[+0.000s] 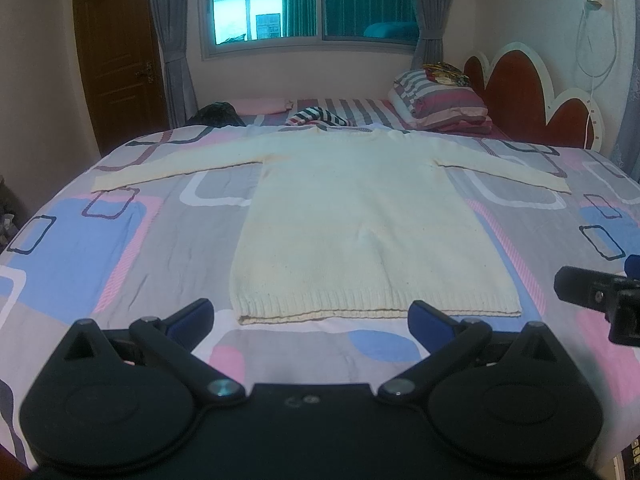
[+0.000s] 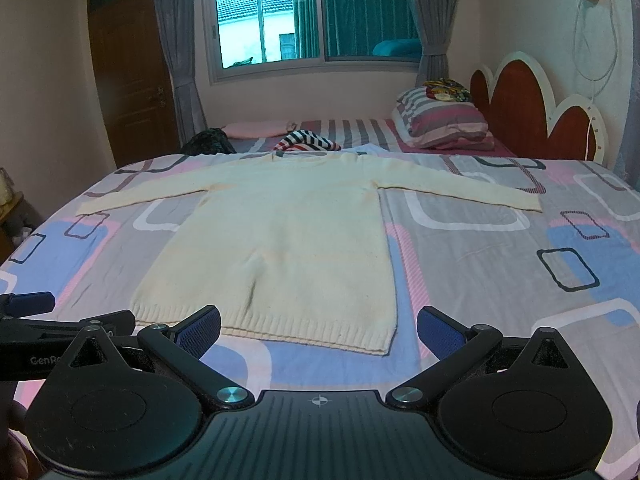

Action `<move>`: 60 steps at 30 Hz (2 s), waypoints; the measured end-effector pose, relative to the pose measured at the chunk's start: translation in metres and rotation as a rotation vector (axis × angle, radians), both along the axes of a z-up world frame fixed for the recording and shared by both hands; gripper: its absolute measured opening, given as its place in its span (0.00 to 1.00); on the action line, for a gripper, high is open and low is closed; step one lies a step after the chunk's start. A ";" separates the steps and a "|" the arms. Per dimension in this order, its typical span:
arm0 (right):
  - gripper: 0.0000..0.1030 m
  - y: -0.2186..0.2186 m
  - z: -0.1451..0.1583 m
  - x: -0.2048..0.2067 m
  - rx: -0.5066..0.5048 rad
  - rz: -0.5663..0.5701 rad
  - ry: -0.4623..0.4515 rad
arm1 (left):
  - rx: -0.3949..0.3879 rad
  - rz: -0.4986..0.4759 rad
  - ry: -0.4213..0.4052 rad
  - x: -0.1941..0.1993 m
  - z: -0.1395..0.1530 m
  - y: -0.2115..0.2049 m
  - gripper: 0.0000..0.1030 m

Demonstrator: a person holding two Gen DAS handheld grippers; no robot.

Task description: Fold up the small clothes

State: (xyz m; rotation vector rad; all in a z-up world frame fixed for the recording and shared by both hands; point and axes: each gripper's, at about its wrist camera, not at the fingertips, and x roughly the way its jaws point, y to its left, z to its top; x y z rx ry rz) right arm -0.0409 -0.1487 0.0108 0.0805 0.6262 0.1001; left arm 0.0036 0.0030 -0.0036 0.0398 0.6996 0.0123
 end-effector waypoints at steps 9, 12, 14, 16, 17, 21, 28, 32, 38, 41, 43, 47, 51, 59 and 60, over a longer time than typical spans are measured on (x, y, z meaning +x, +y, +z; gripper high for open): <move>1.00 -0.011 0.007 0.012 -0.004 -0.040 -0.016 | -0.014 0.002 -0.022 0.022 0.007 -0.001 1.00; 1.00 -0.022 0.011 0.022 -0.009 -0.069 -0.028 | -0.012 0.003 -0.032 0.037 0.009 -0.007 1.00; 1.00 -0.033 0.011 0.029 -0.010 -0.093 -0.028 | 0.003 -0.045 -0.045 0.046 0.007 -0.017 1.00; 1.00 -0.043 0.010 0.038 -0.008 -0.112 -0.025 | 0.029 -0.079 -0.037 0.056 0.005 -0.028 1.00; 1.00 -0.049 0.010 0.044 -0.008 -0.126 -0.024 | 0.048 -0.085 -0.028 0.062 0.003 -0.034 1.00; 1.00 -0.064 0.011 0.060 -0.001 -0.152 -0.017 | 0.050 -0.125 -0.015 0.081 0.000 -0.048 1.00; 1.00 -0.082 0.008 0.088 -0.001 -0.186 0.002 | 0.099 -0.073 -0.052 0.109 -0.003 -0.058 1.00; 1.00 -0.092 0.005 0.100 -0.010 -0.202 0.017 | 0.070 -0.100 -0.027 0.127 -0.005 -0.059 1.00; 1.00 -0.105 0.002 0.114 -0.016 -0.227 0.023 | 0.001 -0.043 -0.081 0.144 -0.007 -0.045 1.00; 1.00 -0.116 0.000 0.124 -0.016 -0.255 0.024 | 0.005 -0.082 -0.128 0.152 -0.010 -0.045 1.00; 1.00 -0.123 0.000 0.129 -0.016 -0.270 0.020 | 0.002 -0.097 -0.101 0.163 -0.013 -0.046 1.00; 1.00 -0.137 -0.002 0.143 -0.017 -0.301 0.024 | -0.065 -0.037 -0.051 0.181 -0.015 -0.037 1.00; 1.00 -0.148 -0.005 0.157 -0.019 -0.318 0.023 | -0.008 -0.052 -0.071 0.195 -0.017 -0.035 1.00; 1.00 -0.170 -0.016 0.194 -0.037 -0.342 0.024 | -0.044 -0.005 -0.086 0.227 -0.023 -0.027 1.00; 1.00 -0.174 -0.017 0.200 -0.039 -0.345 0.022 | -0.036 -0.009 -0.086 0.230 -0.025 -0.027 1.00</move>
